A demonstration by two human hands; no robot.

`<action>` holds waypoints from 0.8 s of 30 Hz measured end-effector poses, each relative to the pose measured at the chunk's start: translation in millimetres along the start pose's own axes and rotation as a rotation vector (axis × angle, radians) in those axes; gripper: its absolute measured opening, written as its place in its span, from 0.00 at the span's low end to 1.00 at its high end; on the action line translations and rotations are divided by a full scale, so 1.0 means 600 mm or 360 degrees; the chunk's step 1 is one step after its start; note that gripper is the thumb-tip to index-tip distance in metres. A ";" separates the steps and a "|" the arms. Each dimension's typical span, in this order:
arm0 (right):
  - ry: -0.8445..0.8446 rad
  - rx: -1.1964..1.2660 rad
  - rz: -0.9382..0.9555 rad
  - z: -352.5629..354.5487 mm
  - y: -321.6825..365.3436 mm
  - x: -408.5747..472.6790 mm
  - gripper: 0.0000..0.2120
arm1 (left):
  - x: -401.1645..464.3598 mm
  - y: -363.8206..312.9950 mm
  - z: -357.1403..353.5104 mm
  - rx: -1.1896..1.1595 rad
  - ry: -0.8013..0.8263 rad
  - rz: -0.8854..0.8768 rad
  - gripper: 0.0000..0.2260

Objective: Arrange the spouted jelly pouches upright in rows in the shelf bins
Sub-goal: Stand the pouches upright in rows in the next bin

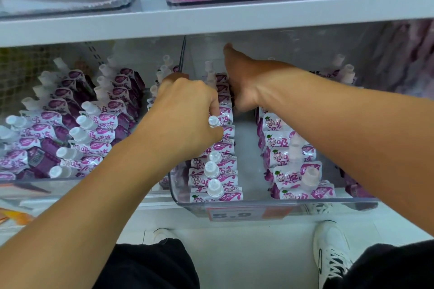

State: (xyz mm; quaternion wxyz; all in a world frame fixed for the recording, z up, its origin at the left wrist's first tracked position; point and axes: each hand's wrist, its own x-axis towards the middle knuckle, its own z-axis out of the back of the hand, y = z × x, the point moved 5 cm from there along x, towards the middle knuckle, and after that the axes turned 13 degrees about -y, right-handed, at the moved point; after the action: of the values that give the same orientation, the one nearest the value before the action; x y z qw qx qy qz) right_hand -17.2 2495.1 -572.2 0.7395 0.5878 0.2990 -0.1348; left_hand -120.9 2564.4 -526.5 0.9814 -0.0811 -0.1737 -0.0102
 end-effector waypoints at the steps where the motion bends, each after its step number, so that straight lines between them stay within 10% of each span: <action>1: 0.0037 0.0037 -0.0042 -0.001 -0.001 0.001 0.30 | 0.000 0.001 -0.001 0.0018 -0.0010 -0.0005 0.09; 24: 0.0377 0.0228 -0.0298 -0.013 -0.071 -0.044 0.44 | -0.002 -0.003 0.002 0.0044 -0.0101 -0.0079 0.07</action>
State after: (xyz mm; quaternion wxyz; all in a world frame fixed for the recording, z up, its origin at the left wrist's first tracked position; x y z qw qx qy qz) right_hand -63.7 2487.1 -590.7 0.6396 0.6203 0.4271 -0.1540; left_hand -122.8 2562.6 -525.3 0.9759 -0.0634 -0.2068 -0.0297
